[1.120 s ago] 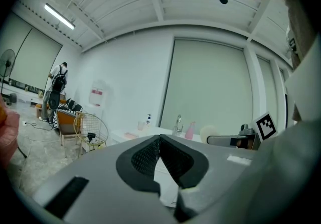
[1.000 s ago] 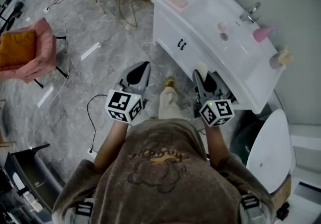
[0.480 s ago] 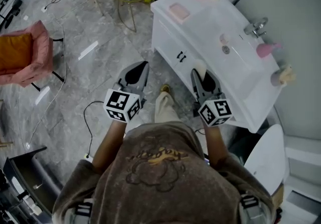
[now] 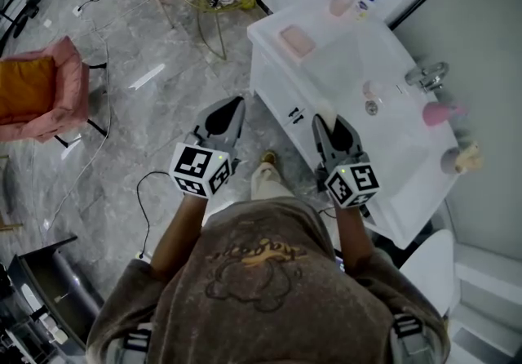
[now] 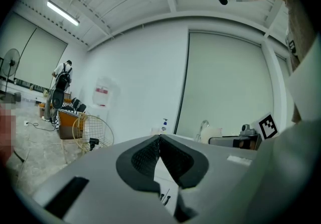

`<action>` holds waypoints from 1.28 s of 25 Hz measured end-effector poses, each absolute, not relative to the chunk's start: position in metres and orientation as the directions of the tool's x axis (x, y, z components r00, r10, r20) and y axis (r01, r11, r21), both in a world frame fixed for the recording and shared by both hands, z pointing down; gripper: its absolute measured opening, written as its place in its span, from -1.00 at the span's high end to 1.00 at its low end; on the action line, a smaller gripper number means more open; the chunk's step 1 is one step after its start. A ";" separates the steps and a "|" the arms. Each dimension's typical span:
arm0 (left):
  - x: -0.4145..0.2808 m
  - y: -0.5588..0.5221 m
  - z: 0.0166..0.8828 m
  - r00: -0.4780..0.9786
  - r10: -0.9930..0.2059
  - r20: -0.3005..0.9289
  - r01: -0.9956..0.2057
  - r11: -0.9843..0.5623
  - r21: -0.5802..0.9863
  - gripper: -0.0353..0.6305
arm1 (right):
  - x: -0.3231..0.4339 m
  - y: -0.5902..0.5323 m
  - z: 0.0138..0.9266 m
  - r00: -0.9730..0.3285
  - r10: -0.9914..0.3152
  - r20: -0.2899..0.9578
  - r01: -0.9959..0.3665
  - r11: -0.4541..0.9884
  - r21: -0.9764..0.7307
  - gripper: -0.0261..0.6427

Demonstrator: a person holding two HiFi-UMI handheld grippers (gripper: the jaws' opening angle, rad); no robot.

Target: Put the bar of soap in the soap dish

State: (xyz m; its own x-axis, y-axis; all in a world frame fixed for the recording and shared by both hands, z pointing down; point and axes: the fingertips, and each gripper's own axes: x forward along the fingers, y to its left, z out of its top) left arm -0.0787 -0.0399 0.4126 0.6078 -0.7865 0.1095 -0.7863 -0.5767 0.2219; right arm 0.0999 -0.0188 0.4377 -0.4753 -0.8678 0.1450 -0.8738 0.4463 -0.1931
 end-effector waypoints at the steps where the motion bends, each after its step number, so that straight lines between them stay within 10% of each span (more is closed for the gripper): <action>1: -0.074 -0.049 0.412 0.607 -0.787 0.110 -0.787 -0.576 0.221 0.89 | 0.105 -0.028 0.437 -0.476 -0.867 0.146 -0.873 0.446 -0.194 0.58; 32: -0.006 -0.219 0.404 0.667 -0.731 0.145 -0.743 -0.637 0.204 0.89 | 0.172 -0.198 0.424 -0.468 -0.875 0.122 -0.875 0.439 -0.206 0.58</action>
State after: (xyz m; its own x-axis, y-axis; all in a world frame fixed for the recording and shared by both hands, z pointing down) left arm -0.0063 -0.2190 0.4037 0.6668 -0.7310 0.1450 -0.7430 -0.6374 0.2038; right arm 0.1715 -0.1976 0.4240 -0.4677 -0.8754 0.1220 -0.8748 0.4387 -0.2055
